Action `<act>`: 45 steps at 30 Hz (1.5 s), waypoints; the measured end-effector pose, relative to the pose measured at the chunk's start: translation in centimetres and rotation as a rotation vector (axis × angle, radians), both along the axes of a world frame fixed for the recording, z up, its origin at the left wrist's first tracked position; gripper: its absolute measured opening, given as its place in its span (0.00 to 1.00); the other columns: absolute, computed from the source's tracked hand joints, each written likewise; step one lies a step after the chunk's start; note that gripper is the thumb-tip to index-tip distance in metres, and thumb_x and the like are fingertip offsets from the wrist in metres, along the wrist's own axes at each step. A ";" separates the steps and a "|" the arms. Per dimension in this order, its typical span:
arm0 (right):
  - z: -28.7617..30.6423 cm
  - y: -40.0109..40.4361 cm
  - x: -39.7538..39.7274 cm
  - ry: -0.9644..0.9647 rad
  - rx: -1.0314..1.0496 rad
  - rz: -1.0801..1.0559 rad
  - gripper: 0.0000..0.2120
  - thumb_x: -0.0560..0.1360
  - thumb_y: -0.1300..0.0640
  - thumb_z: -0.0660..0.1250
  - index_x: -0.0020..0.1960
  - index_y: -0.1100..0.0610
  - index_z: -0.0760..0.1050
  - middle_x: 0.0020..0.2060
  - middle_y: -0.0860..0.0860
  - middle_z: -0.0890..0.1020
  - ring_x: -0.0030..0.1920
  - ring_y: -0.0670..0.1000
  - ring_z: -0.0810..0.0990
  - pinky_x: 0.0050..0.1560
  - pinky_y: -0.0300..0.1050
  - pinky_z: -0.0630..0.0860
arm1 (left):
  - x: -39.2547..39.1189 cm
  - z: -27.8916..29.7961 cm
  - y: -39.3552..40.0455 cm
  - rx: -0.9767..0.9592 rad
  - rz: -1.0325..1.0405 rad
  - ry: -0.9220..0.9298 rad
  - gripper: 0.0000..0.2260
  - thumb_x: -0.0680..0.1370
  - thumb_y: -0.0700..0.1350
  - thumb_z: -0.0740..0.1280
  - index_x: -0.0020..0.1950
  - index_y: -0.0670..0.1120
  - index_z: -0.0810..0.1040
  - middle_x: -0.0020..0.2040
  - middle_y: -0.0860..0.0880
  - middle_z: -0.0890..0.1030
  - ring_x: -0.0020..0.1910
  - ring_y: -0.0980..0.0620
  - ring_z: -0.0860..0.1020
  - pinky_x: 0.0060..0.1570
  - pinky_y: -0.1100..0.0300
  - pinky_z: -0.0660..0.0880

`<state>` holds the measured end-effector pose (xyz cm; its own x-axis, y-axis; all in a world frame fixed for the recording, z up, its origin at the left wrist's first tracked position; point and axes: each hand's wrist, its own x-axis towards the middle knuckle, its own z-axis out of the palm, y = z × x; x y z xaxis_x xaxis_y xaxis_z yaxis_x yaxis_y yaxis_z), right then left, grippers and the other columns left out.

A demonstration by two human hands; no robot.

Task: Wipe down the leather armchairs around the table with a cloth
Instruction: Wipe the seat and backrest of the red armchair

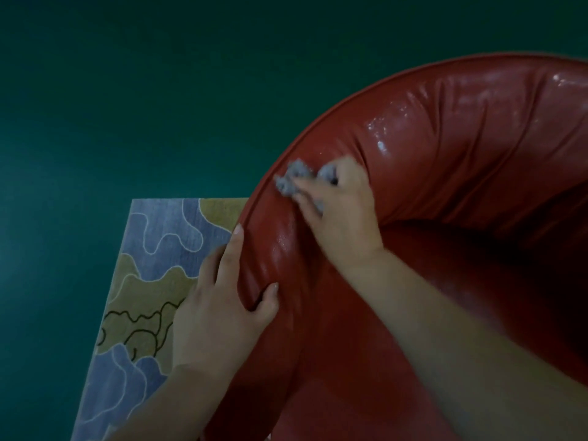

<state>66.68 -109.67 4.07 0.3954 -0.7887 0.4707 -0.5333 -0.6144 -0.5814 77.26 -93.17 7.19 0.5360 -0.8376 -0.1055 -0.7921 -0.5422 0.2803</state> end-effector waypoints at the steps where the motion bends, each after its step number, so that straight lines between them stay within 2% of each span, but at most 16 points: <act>1: 0.3 -1.5 0.0 -0.019 0.005 -0.058 0.11 0.71 0.58 0.70 0.53 0.53 0.82 0.43 0.56 0.72 0.44 0.57 0.73 0.44 0.54 0.74 | 0.0 0.1 0.0 0.002 -0.002 0.001 0.39 0.69 0.63 0.67 0.77 0.59 0.54 0.67 0.50 0.71 0.52 0.45 0.80 0.36 0.57 0.72; 3: 0.5 -3.7 0.1 -0.096 0.065 -0.148 0.11 0.72 0.59 0.70 0.54 0.54 0.82 0.44 0.54 0.72 0.45 0.56 0.74 0.48 0.54 0.75 | 0.0 0.2 0.0 -0.001 -0.015 0.001 0.39 0.70 0.63 0.66 0.77 0.59 0.54 0.68 0.51 0.70 0.50 0.45 0.80 0.35 0.59 0.69; 6: 0.0 -2.6 0.3 -0.157 0.097 -0.090 0.10 0.72 0.59 0.70 0.54 0.55 0.82 0.44 0.52 0.70 0.45 0.55 0.74 0.48 0.52 0.76 | 0.0 0.0 -0.1 0.005 -0.006 0.003 0.39 0.70 0.63 0.66 0.77 0.59 0.54 0.68 0.51 0.70 0.51 0.46 0.80 0.35 0.59 0.70; 11: 0.2 0.8 -0.3 -0.041 0.040 0.090 0.11 0.73 0.56 0.70 0.54 0.53 0.83 0.42 0.54 0.72 0.44 0.54 0.72 0.46 0.48 0.73 | 0.1 0.1 -0.2 0.007 -0.015 -0.011 0.39 0.70 0.63 0.67 0.77 0.58 0.55 0.68 0.51 0.71 0.48 0.46 0.81 0.34 0.60 0.68; 14: 0.6 -2.6 -0.5 -0.034 0.010 -0.028 0.10 0.73 0.54 0.68 0.53 0.51 0.83 0.44 0.53 0.71 0.45 0.55 0.73 0.48 0.49 0.74 | 0.2 0.0 -0.1 -0.021 -0.033 -0.009 0.38 0.70 0.62 0.68 0.77 0.56 0.57 0.66 0.50 0.72 0.46 0.45 0.81 0.34 0.60 0.68; 17: 0.5 -5.0 -0.6 -0.135 0.094 -0.179 0.11 0.73 0.57 0.69 0.54 0.53 0.82 0.46 0.51 0.69 0.47 0.55 0.74 0.51 0.51 0.76 | 0.1 -0.1 0.1 -0.026 -0.033 -0.009 0.38 0.70 0.62 0.68 0.77 0.57 0.57 0.67 0.49 0.72 0.46 0.45 0.81 0.35 0.61 0.67; 20: 0.0 -2.1 0.0 -0.070 0.187 -0.060 0.12 0.75 0.54 0.65 0.57 0.52 0.81 0.49 0.52 0.72 0.51 0.59 0.74 0.57 0.50 0.73 | 0.4 -0.2 0.1 -0.022 -0.026 0.011 0.39 0.70 0.63 0.67 0.77 0.58 0.55 0.68 0.50 0.70 0.48 0.45 0.80 0.34 0.60 0.68; 23: -0.1 1.2 -0.1 -0.043 0.107 0.029 0.11 0.75 0.53 0.66 0.56 0.51 0.82 0.46 0.54 0.73 0.48 0.54 0.72 0.51 0.45 0.72 | 0.6 -0.2 0.0 0.008 -0.091 -0.009 0.39 0.71 0.65 0.63 0.78 0.56 0.51 0.69 0.48 0.68 0.49 0.44 0.80 0.32 0.57 0.73; 25: -0.2 0.5 -0.4 -0.024 0.038 0.047 0.11 0.74 0.55 0.68 0.55 0.51 0.82 0.44 0.55 0.73 0.46 0.54 0.72 0.49 0.48 0.73 | 0.8 -0.1 -0.4 0.041 -0.139 -0.037 0.40 0.72 0.67 0.60 0.78 0.55 0.48 0.71 0.47 0.66 0.54 0.44 0.79 0.35 0.54 0.76; 29: -0.3 -4.5 -1.4 -0.030 -0.043 -0.133 0.15 0.75 0.55 0.65 0.60 0.52 0.79 0.45 0.59 0.73 0.44 0.59 0.74 0.47 0.58 0.75 | 1.1 0.7 -4.1 0.040 -0.229 -0.074 0.40 0.71 0.70 0.58 0.78 0.58 0.45 0.76 0.49 0.56 0.64 0.44 0.73 0.49 0.50 0.76; 33: -0.3 -6.1 -1.4 -0.051 0.031 -0.292 0.17 0.76 0.53 0.62 0.64 0.53 0.77 0.46 0.55 0.70 0.47 0.55 0.73 0.52 0.52 0.75 | 1.4 0.2 -10.7 -0.007 -0.325 -0.035 0.42 0.70 0.69 0.62 0.77 0.59 0.44 0.77 0.48 0.52 0.68 0.41 0.67 0.59 0.48 0.71; 36: -0.6 -2.7 -0.7 -0.095 0.065 -0.258 0.15 0.76 0.57 0.65 0.62 0.56 0.78 0.44 0.51 0.69 0.46 0.47 0.70 0.52 0.37 0.71 | 1.6 -0.4 -12.5 -0.030 -0.353 -0.039 0.45 0.67 0.69 0.63 0.78 0.58 0.46 0.75 0.47 0.58 0.64 0.40 0.70 0.57 0.48 0.71; 37: -0.5 -1.9 -0.8 -0.078 0.065 -0.228 0.15 0.76 0.56 0.66 0.62 0.56 0.78 0.44 0.52 0.70 0.46 0.48 0.71 0.52 0.38 0.71 | 1.6 -0.6 -12.5 -0.049 -0.360 -0.051 0.45 0.67 0.69 0.63 0.78 0.58 0.47 0.74 0.48 0.59 0.62 0.41 0.71 0.56 0.48 0.72; 40: -0.2 -3.1 -2.3 0.053 -0.003 -0.172 0.15 0.75 0.54 0.65 0.60 0.55 0.79 0.43 0.57 0.73 0.44 0.57 0.74 0.46 0.54 0.75 | 1.7 -0.9 -12.2 -0.063 -0.365 -0.068 0.44 0.67 0.71 0.61 0.78 0.59 0.47 0.73 0.48 0.60 0.62 0.42 0.71 0.55 0.48 0.72; 43: -0.1 -7.5 -4.7 0.014 -0.029 -0.299 0.13 0.74 0.56 0.64 0.58 0.52 0.79 0.44 0.56 0.72 0.43 0.59 0.76 0.46 0.57 0.76 | 1.5 -0.9 -12.3 -0.073 -0.363 -0.065 0.44 0.68 0.71 0.61 0.77 0.59 0.46 0.73 0.49 0.59 0.62 0.42 0.71 0.55 0.48 0.72; 45: -0.1 -9.9 -6.5 -0.101 0.042 -0.448 0.13 0.75 0.57 0.66 0.59 0.54 0.79 0.45 0.49 0.69 0.45 0.46 0.75 0.52 0.42 0.76 | 1.5 -0.9 -12.3 -0.076 -0.359 -0.055 0.44 0.68 0.71 0.61 0.77 0.60 0.45 0.74 0.50 0.58 0.63 0.43 0.70 0.56 0.48 0.72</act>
<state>60.23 -119.59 3.96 -0.0351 -0.8907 0.4533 -0.6805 -0.3109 -0.6635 78.77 -105.43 6.25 0.2097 -0.9777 -0.0145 -0.9431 -0.2062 0.2609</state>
